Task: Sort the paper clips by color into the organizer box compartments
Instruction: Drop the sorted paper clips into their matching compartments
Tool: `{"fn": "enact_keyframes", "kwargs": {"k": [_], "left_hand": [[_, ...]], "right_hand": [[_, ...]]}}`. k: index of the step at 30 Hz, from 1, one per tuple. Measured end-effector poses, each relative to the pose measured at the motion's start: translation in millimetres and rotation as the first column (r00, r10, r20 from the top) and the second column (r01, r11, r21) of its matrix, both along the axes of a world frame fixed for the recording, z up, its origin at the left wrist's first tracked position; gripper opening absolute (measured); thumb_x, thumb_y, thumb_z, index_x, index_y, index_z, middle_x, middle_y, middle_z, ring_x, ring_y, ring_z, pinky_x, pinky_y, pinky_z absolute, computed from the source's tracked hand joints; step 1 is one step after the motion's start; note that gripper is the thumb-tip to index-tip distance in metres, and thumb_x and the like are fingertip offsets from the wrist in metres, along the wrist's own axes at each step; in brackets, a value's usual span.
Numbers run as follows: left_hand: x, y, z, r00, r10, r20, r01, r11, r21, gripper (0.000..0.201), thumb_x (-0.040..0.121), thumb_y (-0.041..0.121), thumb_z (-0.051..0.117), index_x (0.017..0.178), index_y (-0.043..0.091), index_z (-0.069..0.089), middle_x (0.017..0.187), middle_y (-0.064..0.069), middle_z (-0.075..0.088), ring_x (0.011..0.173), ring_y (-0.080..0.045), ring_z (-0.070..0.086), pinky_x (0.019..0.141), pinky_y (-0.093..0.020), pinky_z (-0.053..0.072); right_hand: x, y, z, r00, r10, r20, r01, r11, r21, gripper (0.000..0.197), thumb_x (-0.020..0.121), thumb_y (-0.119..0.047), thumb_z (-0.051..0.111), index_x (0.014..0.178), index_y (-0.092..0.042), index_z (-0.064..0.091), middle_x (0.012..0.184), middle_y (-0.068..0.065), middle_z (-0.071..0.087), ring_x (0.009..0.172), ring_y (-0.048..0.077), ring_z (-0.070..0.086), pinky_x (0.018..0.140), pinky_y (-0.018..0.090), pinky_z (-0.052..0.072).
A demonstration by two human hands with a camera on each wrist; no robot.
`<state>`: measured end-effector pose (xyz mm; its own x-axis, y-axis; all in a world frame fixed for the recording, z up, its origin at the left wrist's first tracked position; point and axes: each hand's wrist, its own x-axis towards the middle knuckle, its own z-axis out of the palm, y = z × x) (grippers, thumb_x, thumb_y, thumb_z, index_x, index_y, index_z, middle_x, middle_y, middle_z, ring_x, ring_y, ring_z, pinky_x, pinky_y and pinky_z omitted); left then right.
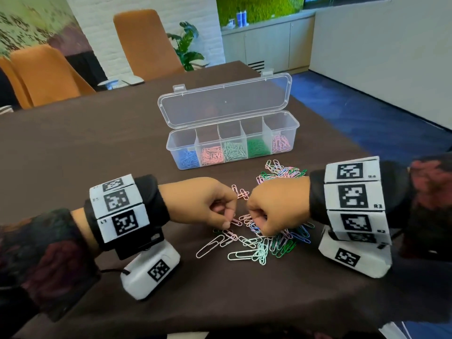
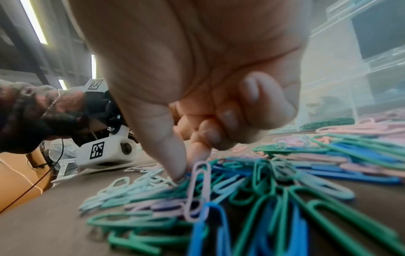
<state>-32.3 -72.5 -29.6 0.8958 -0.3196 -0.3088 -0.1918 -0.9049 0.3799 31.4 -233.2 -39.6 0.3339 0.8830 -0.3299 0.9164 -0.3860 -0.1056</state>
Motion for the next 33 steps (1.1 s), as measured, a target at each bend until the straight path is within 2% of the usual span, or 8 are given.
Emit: {"fn": "enact_keyframes", "kwargs": {"k": [6, 14, 21, 23, 25, 29, 31, 33], "left_hand": [[-14, 6, 2, 0.999, 0.029, 0.041, -0.028, 0.999, -0.021, 0.020, 0.084, 0.021, 0.070, 0.073, 0.033, 0.058, 0.061, 0.005, 0.045, 0.058, -0.008, 0.043, 0.056, -0.015, 0.033], [-7, -29, -6, 0.990, -0.132, 0.041, 0.127, 0.985, 0.116, 0.014, 0.082, 0.026, 0.070, 0.094, 0.020, 0.064, 0.071, 0.005, 0.053, 0.063, -0.008, 0.046, 0.059, -0.013, 0.033], [1, -31, -7, 0.992, -0.128, -0.004, 0.128, 0.988, 0.088, 0.020, 0.083, 0.018, 0.068, 0.071, 0.022, 0.053, 0.059, 0.010, 0.047, 0.057, -0.005, 0.044, 0.053, -0.012, 0.031], [-1, -20, -1, 0.998, -0.024, -0.052, 0.019, 0.995, -0.094, 0.020, 0.084, 0.016, 0.069, 0.071, 0.022, 0.055, 0.059, 0.012, 0.050, 0.054, -0.001, 0.043, 0.055, -0.013, 0.033], [-5, -9, 2, 0.980, 0.107, -0.168, -0.163, 0.917, -0.363, 0.019, 0.080, 0.016, 0.070, 0.068, 0.024, 0.059, 0.061, 0.010, 0.052, 0.051, -0.002, 0.041, 0.052, -0.015, 0.034], [-20, 10, -3, 0.865, 0.203, -0.459, -0.494, 0.511, -0.704, 0.023, 0.060, 0.014, 0.080, 0.075, 0.021, 0.064, 0.063, -0.001, 0.054, 0.044, -0.003, 0.033, 0.039, -0.012, 0.027], [-27, 17, -8, 0.834, 0.145, -0.533, -0.540, 0.411, -0.734, 0.051, 0.052, 0.019, 0.086, 0.095, 0.012, 0.061, 0.070, -0.003, 0.057, 0.047, -0.005, 0.039, 0.039, -0.013, 0.030], [-34, 22, -10, 0.815, 0.141, -0.562, -0.569, 0.386, -0.726, 0.049, 0.055, 0.014, 0.076, 0.101, 0.006, 0.058, 0.071, -0.004, 0.057, 0.050, -0.009, 0.045, 0.039, -0.015, 0.032]], "right_hand": [[9, -7, -2, 0.997, -0.034, -0.062, 0.037, 0.998, 0.047, 0.025, 0.083, -0.015, 0.061, 0.064, -0.023, 0.047, 0.061, -0.008, 0.047, 0.056, 0.006, 0.042, 0.060, 0.024, 0.040], [6, -15, -4, 0.999, 0.000, 0.051, -0.002, 0.999, 0.044, 0.029, 0.084, -0.018, 0.057, 0.062, -0.027, 0.040, 0.063, -0.008, 0.044, 0.056, 0.005, 0.039, 0.054, 0.016, 0.031], [28, -33, 5, 0.951, -0.183, -0.250, 0.233, 0.955, 0.185, 0.014, 0.081, -0.010, 0.060, 0.071, -0.018, 0.054, 0.062, -0.006, 0.054, 0.051, 0.005, 0.043, 0.053, 0.016, 0.036], [31, -38, 3, 0.805, -0.208, -0.556, 0.397, 0.884, 0.245, 0.012, 0.073, -0.006, 0.061, 0.070, -0.014, 0.053, 0.061, -0.004, 0.059, 0.045, 0.005, 0.040, 0.047, 0.019, 0.035], [31, -40, 0, 0.535, -0.139, -0.833, 0.563, 0.794, 0.229, 0.012, 0.062, -0.003, 0.053, 0.072, -0.009, 0.050, 0.057, 0.002, 0.058, 0.040, 0.007, 0.035, 0.039, 0.017, 0.029], [35, -40, -8, 0.055, 0.012, -0.998, 0.659, 0.750, 0.046, 0.028, 0.066, 0.001, 0.048, 0.092, -0.007, 0.056, 0.061, 0.005, 0.051, 0.046, 0.011, 0.042, 0.041, 0.018, 0.034], [32, -36, -6, -0.081, 0.043, -0.996, 0.633, 0.774, -0.018, 0.032, 0.067, 0.001, 0.045, 0.094, -0.004, 0.060, 0.065, 0.007, 0.051, 0.053, 0.016, 0.050, 0.043, 0.021, 0.039], [25, -31, -3, -0.097, 0.024, -0.995, 0.595, 0.803, -0.038, 0.027, 0.065, -0.004, 0.047, 0.086, -0.004, 0.064, 0.066, 0.007, 0.051, 0.055, 0.017, 0.051, 0.044, 0.022, 0.039]]}}
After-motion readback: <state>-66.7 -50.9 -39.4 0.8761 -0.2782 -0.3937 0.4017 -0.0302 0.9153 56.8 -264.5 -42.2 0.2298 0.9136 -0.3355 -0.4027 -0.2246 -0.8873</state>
